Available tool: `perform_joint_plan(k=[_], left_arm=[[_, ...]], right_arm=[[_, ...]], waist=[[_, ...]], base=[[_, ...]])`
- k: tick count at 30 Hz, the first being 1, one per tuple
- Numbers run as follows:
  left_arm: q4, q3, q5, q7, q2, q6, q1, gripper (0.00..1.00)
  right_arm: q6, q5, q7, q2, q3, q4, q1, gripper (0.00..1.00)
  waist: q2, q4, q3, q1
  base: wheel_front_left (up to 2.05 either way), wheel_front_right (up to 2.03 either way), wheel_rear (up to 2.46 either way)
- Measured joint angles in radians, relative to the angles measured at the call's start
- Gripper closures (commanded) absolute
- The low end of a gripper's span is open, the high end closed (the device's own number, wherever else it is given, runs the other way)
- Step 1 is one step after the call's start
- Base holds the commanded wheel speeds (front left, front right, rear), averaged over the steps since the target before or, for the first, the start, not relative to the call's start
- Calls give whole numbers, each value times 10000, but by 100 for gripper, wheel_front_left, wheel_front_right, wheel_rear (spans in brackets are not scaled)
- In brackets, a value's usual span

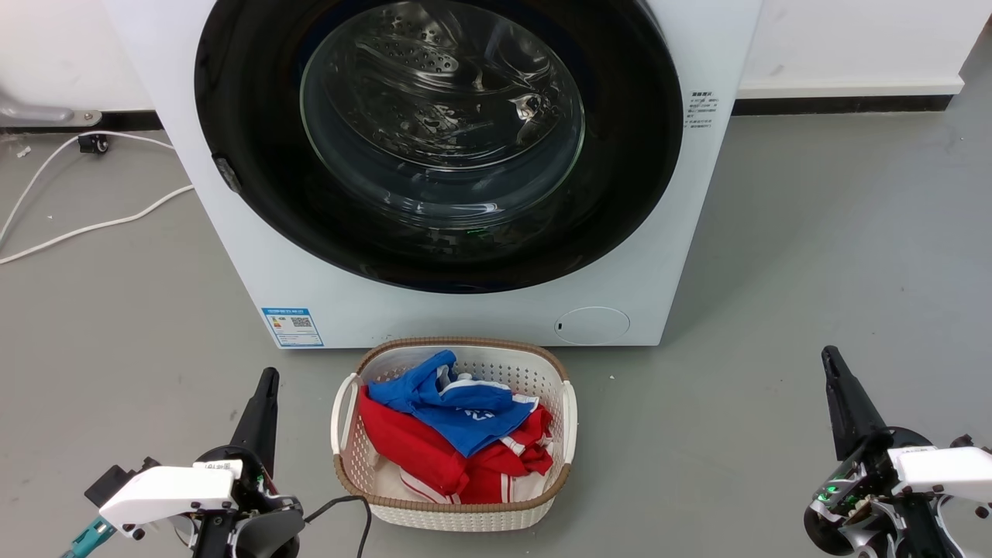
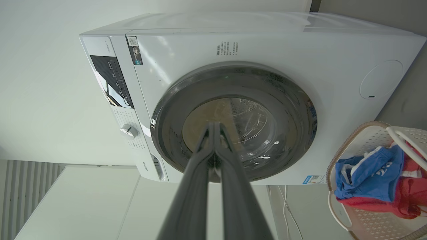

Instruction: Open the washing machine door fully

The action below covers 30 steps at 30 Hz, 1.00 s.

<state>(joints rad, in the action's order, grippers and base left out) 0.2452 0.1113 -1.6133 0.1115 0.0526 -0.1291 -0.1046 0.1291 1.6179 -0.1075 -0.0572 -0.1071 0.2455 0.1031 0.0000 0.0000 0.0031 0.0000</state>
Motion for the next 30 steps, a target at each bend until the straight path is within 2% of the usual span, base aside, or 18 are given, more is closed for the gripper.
perform_joint_plan(k=[10,11,16,30], left_arm=[[0,6,2,2,-2,0,0,100],[0,6,2,2,-2,0,0,0],[303,-102,0,-52,-52,12,322,0],[-75,-920,230,-727,-54,12,330,0]], right_arm=[[0,-4,-4,10,-10,0,0,100],[0,-4,-4,10,-10,0,0,0],[-4,2,29,46,15,255,-338,0],[-4,-464,650,-19,274,-217,-643,0]], waist=[[0,0,0,0],[0,0,0,0],[0,-1,0,0],[0,-11,-1,1]], base=[[0,0,0],[0,0,0],[0,0,0],[0,0,0]])
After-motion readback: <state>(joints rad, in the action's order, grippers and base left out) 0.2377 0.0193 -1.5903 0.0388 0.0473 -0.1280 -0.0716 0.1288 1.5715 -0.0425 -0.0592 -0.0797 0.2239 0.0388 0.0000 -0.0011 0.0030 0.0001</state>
